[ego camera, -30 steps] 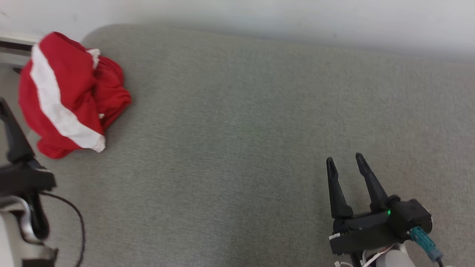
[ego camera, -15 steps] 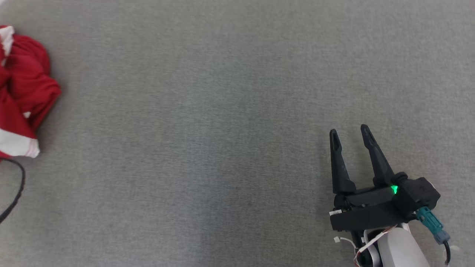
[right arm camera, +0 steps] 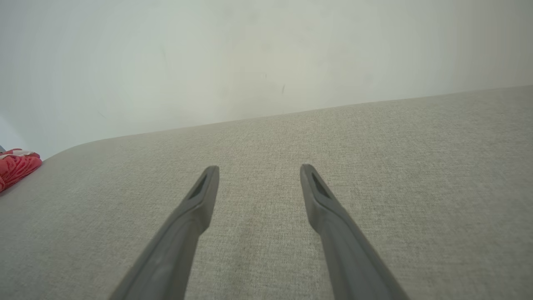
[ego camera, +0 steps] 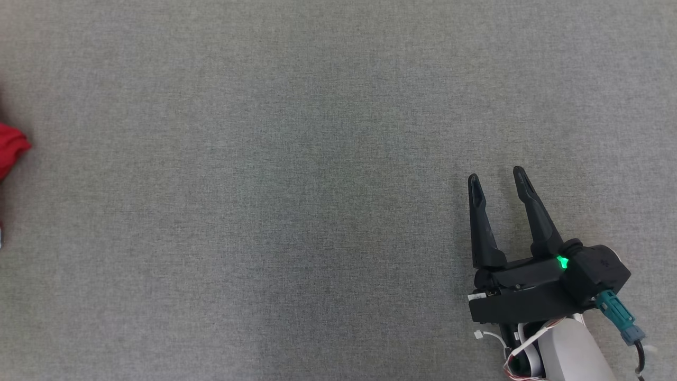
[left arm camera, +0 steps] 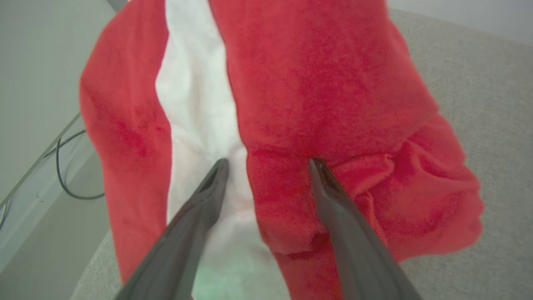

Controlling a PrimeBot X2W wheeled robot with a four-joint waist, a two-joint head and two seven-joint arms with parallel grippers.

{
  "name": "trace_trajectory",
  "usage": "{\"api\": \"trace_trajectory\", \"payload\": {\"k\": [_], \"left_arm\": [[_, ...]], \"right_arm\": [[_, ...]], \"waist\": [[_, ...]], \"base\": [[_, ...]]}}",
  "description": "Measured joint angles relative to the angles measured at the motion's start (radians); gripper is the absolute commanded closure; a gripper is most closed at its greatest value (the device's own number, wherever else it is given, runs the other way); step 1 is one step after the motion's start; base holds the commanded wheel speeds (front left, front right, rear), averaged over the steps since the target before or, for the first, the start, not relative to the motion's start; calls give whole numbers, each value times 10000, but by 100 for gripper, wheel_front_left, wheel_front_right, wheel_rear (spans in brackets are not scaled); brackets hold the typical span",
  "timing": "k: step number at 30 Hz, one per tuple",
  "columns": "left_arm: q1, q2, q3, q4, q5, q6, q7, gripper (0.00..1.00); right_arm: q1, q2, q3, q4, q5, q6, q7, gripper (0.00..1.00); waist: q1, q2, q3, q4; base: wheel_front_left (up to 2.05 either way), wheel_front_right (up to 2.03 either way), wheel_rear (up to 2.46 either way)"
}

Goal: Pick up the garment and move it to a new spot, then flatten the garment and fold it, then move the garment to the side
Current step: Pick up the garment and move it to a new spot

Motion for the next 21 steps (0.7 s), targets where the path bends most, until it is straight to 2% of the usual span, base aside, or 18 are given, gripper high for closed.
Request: {"api": "trace_trajectory", "payload": {"k": [3,4,5,6,21], "left_arm": [[-195,69,-92,391,-17,17,462,0],[-211,88,-148,483,0,40,541,62],[-216,113,-199,527,29,84,510,62],[-227,136,-234,546,69,123,393,100],[-981,59,-562,-188,35,75,-2558,100]], "right_arm": [[2,-2,-12,-19,-4,0,-2,0],[5,0,-15,-19,-12,0,-2,0],[6,0,-15,-25,-17,0,-2,0],[7,0,-25,-31,-23,0,-2,0],[415,2,-86,178,65,0,-2,0]], "waist": [[0,0,22,-47],[0,0,15,-52],[0,0,6,-58],[0,0,-7,-60],[-3,-2,-960,325]], "base": [[0,0,0],[0,0,0],[0,0,0],[0,0,0],[0,0,0]]}}
